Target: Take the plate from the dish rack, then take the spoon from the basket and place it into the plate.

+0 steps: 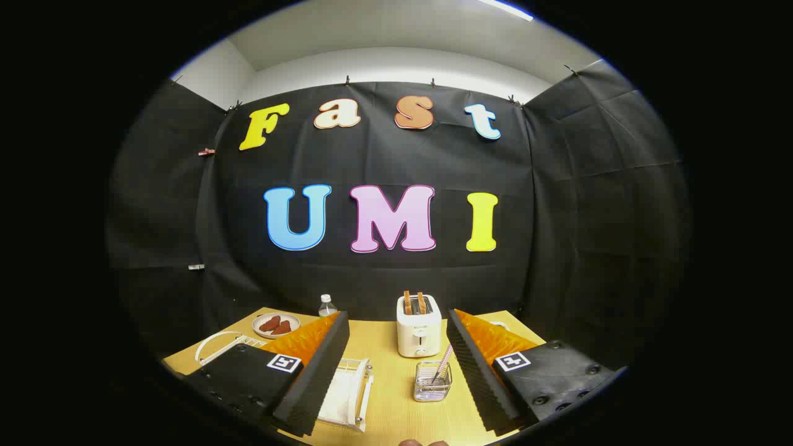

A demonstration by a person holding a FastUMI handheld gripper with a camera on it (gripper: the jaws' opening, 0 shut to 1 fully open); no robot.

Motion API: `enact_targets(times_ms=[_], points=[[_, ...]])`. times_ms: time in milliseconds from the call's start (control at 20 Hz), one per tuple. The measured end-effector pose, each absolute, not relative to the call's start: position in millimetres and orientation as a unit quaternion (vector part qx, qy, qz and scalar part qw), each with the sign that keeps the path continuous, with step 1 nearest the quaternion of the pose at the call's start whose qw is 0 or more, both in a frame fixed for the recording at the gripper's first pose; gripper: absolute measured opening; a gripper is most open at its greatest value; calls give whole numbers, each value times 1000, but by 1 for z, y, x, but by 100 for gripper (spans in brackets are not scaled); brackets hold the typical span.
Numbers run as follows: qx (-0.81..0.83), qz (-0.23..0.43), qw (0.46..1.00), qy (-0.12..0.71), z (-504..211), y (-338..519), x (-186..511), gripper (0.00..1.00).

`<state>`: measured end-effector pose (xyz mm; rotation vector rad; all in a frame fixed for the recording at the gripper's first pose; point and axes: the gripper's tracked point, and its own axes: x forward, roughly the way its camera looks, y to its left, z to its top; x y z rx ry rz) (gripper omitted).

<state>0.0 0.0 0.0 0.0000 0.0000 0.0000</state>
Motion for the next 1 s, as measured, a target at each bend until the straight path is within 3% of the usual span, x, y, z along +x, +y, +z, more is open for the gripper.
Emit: enact_targets(times_ms=[1000], points=[[-24,-9,1000,17,-22,2,-4,97]])
